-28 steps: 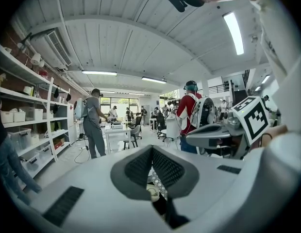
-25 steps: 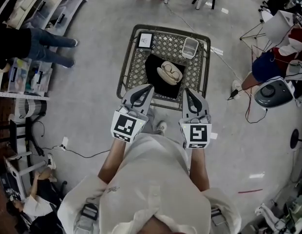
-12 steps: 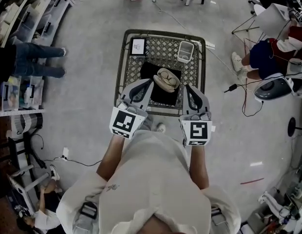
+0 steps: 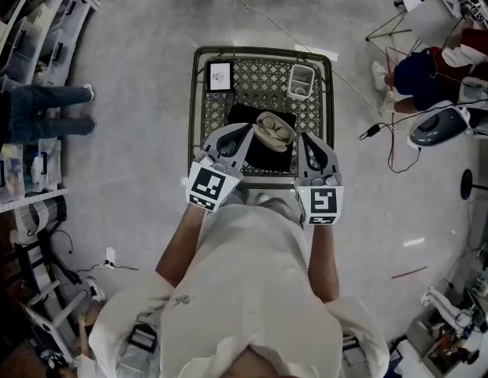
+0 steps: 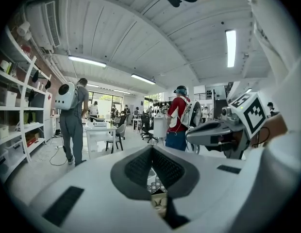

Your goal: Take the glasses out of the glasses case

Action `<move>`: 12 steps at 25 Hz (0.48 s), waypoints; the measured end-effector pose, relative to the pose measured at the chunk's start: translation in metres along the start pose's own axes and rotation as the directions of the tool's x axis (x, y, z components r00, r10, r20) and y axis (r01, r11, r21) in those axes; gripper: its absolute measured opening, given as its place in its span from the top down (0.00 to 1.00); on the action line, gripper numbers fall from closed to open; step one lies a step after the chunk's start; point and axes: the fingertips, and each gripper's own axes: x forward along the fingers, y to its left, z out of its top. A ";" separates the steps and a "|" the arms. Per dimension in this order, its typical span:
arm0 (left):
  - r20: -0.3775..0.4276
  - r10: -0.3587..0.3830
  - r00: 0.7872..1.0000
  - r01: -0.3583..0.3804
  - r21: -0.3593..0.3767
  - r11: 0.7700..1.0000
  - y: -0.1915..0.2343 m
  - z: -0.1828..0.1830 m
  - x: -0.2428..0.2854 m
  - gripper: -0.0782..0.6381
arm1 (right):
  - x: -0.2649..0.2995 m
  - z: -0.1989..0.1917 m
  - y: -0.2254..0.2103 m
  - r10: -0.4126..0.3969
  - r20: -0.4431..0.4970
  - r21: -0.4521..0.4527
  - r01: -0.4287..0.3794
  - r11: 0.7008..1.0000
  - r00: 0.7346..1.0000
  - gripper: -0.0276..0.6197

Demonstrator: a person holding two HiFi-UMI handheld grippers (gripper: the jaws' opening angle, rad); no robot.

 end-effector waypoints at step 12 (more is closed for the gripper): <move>-0.132 -0.076 0.988 0.064 -0.090 0.994 0.017 -0.075 0.020 0.88 | 0.037 -0.071 0.013 0.006 -0.193 0.050 0.004 0.999 0.981 0.95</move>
